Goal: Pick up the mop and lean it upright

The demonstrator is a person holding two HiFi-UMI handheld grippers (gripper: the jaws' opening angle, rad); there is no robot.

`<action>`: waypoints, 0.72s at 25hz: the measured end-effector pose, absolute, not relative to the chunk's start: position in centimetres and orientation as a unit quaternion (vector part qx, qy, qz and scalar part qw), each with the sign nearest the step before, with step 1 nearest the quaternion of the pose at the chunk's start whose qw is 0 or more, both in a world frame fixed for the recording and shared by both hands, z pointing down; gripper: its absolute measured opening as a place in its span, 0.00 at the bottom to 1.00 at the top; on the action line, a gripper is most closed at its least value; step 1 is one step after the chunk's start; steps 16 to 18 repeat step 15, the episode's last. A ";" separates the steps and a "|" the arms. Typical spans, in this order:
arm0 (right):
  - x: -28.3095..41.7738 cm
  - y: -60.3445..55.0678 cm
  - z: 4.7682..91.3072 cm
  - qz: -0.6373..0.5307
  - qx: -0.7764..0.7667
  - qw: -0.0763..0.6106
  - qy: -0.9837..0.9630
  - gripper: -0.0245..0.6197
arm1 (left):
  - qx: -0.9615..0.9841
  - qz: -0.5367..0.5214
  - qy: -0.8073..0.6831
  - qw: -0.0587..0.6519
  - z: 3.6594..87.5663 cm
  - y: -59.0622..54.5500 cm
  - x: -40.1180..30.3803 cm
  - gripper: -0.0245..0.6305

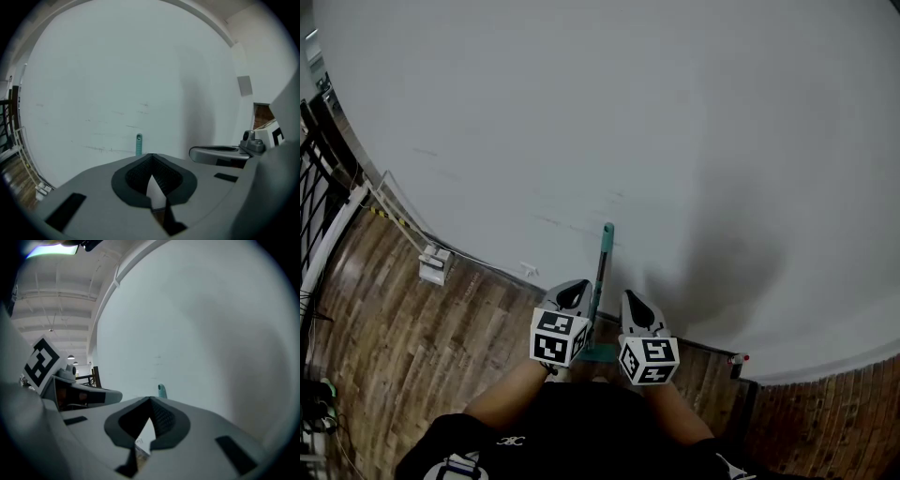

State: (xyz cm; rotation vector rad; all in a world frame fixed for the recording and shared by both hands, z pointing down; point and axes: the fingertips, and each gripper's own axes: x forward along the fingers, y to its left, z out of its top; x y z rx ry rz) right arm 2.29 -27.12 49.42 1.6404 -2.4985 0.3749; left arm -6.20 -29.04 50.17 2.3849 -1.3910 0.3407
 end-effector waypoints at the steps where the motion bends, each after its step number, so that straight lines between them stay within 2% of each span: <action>1: 2.3 -27.1 49.6 0.125 0.545 0.067 -0.827 0.06 | 0.844 0.121 -0.492 0.179 50.2 -29.1 -6.2 0.03; 18: 2.4 -27.5 50.3 0.135 0.553 0.076 -0.819 0.06 | 0.852 0.132 -0.469 0.189 51.1 -29.1 -5.4 0.03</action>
